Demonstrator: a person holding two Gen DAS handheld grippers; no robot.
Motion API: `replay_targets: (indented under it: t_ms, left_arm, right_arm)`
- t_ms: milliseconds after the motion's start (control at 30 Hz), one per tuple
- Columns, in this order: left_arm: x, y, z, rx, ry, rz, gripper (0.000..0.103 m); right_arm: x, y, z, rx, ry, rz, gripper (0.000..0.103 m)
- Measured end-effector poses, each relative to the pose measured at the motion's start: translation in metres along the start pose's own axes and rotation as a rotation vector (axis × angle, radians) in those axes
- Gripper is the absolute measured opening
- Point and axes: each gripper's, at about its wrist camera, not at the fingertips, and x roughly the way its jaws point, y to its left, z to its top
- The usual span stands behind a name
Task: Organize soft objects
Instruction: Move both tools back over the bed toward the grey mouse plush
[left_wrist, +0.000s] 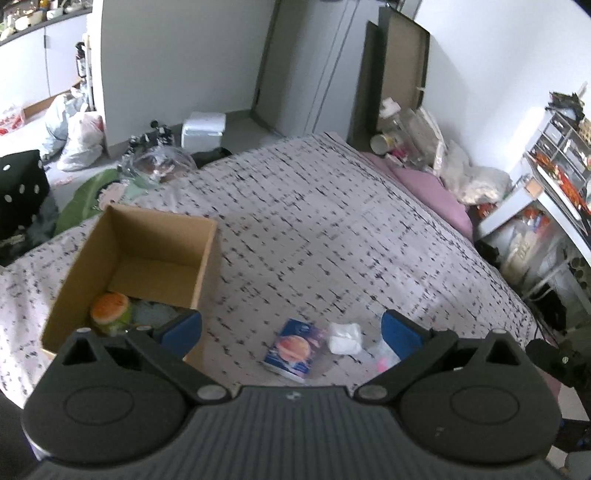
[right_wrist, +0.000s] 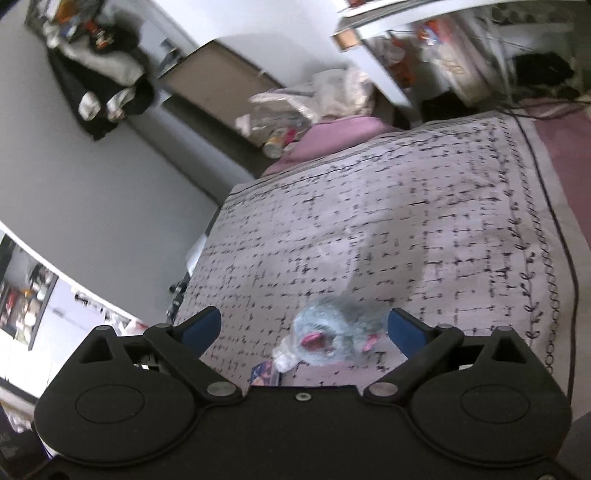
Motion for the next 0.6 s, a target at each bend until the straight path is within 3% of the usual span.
replay_targets:
  t_ms: [300,600]
  left_arm:
    - [0.022,-0.032,-0.012,0.024,0.05,-0.032,0.102]
    - [0.051,-0.056,-0.021,0.033,0.107,-0.085,0.102]
  right_arm:
    - [0.011,-0.03,0.004,0.117,0.018,-0.04,0.095]
    - [0.034,-0.052,0.0,0.239,0.093,-0.025,0.082]
